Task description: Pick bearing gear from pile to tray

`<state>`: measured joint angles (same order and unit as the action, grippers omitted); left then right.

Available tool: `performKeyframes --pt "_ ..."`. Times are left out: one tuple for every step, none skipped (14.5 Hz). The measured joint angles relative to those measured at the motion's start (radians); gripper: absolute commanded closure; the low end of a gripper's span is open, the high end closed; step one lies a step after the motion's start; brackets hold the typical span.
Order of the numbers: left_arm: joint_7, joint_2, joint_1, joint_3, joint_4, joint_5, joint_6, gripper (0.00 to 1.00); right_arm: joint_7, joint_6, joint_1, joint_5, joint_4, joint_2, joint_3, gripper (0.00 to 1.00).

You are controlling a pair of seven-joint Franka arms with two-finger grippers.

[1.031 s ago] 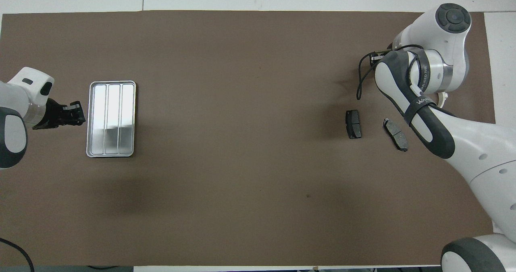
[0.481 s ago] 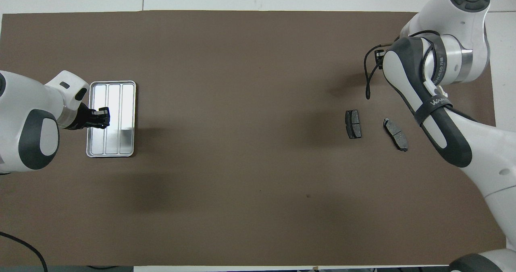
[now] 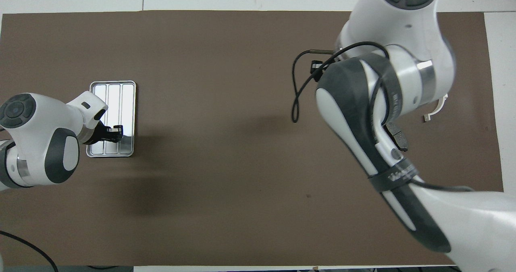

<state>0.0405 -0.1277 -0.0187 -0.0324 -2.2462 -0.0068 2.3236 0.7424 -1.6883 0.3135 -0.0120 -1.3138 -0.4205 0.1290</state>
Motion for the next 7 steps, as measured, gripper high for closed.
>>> performKeyframes --pt "-0.010 0.000 -0.002 0.004 -0.001 0.000 0.000 0.93 0.129 -0.023 0.051 0.012 0.000 -0.004 0.004 1.00" --pt "-0.016 0.000 -0.003 0.007 -0.001 0.000 0.001 0.93 0.230 -0.049 0.098 0.020 -0.001 -0.011 0.005 1.00" --pt "-0.019 0.000 -0.003 0.008 -0.001 0.000 0.001 0.93 0.308 -0.078 0.142 0.023 -0.002 -0.021 0.006 1.00" --pt "-0.019 0.000 -0.003 0.008 -0.001 0.000 0.003 0.93 0.369 -0.105 0.177 0.023 -0.005 -0.033 0.006 1.00" --pt "-0.020 0.000 -0.003 0.008 -0.001 0.000 0.004 0.92 0.410 -0.129 0.200 0.023 -0.011 -0.046 0.005 1.00" --pt "-0.020 0.000 -0.003 0.008 -0.001 0.000 0.005 0.86 0.441 -0.154 0.217 0.023 -0.020 -0.059 0.005 1.00" --pt "-0.020 0.000 -0.003 0.008 -0.001 0.000 0.005 0.72 0.473 -0.183 0.233 0.023 -0.033 -0.076 0.005 1.00"
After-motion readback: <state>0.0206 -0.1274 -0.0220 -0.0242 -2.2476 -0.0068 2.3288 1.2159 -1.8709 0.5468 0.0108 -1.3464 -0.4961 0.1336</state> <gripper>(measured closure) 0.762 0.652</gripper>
